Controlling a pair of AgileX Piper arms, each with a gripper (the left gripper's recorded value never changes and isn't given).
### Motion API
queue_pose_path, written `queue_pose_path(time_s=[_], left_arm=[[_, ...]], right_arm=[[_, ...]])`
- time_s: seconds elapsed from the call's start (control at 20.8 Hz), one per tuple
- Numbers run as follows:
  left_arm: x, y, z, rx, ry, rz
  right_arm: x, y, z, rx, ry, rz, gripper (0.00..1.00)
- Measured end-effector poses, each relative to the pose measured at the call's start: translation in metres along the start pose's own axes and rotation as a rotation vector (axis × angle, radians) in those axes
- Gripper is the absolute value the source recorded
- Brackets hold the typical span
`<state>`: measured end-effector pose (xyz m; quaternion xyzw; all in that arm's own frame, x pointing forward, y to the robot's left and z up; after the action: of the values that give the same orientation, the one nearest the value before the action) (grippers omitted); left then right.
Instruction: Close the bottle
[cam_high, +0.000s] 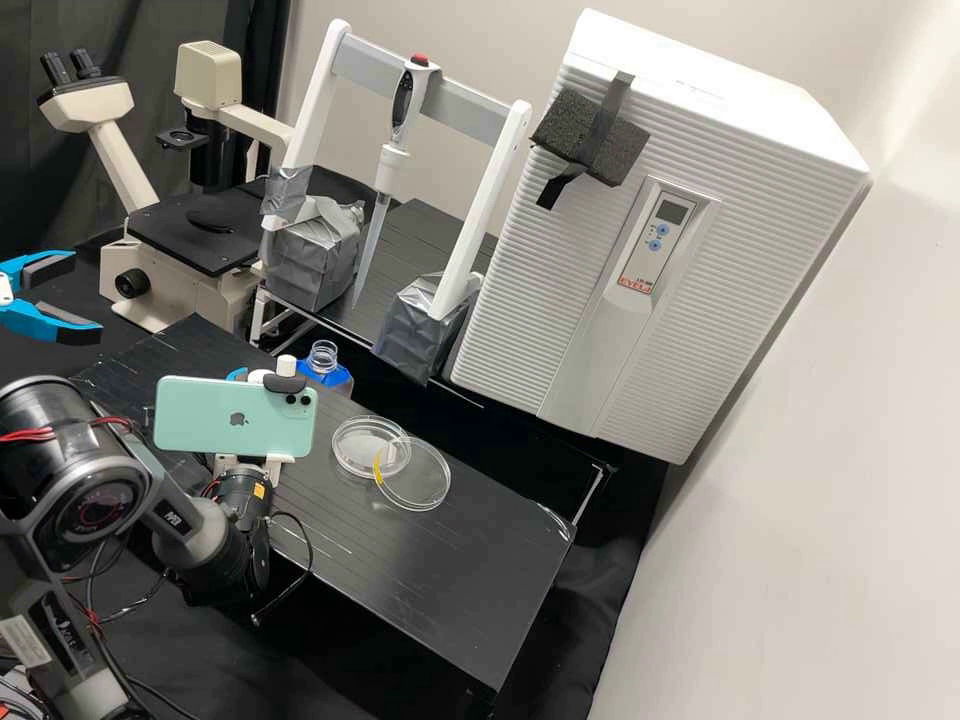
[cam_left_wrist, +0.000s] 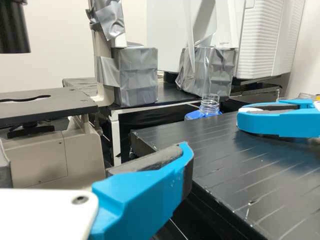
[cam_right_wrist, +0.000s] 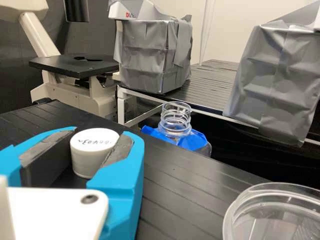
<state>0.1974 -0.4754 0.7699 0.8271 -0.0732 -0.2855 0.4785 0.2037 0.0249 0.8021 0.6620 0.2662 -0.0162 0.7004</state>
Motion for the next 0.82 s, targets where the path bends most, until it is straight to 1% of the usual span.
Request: queue_pose_path(time_s=[0.29,0.53,0.67,0.82], left_arm=[[0.0004,0.0,0.001,-0.001,-0.004,-0.001],[0.0004,0.0,0.001,-0.001,-0.004,-0.001],[0.0004,0.0,0.001,-0.001,-0.004,-0.001],[0.0004,0.0,0.001,-0.001,-0.004,-0.001]], right_arm=[[0.0,0.001,0.0,-0.001,0.0,0.003,0.0],[0.002,0.006,0.0,-0.011,0.005,0.017,0.0],[0.006,0.012,-0.001,-0.014,0.007,0.046,0.0],[0.013,0.019,-0.005,-0.018,0.025,0.08,0.0]])
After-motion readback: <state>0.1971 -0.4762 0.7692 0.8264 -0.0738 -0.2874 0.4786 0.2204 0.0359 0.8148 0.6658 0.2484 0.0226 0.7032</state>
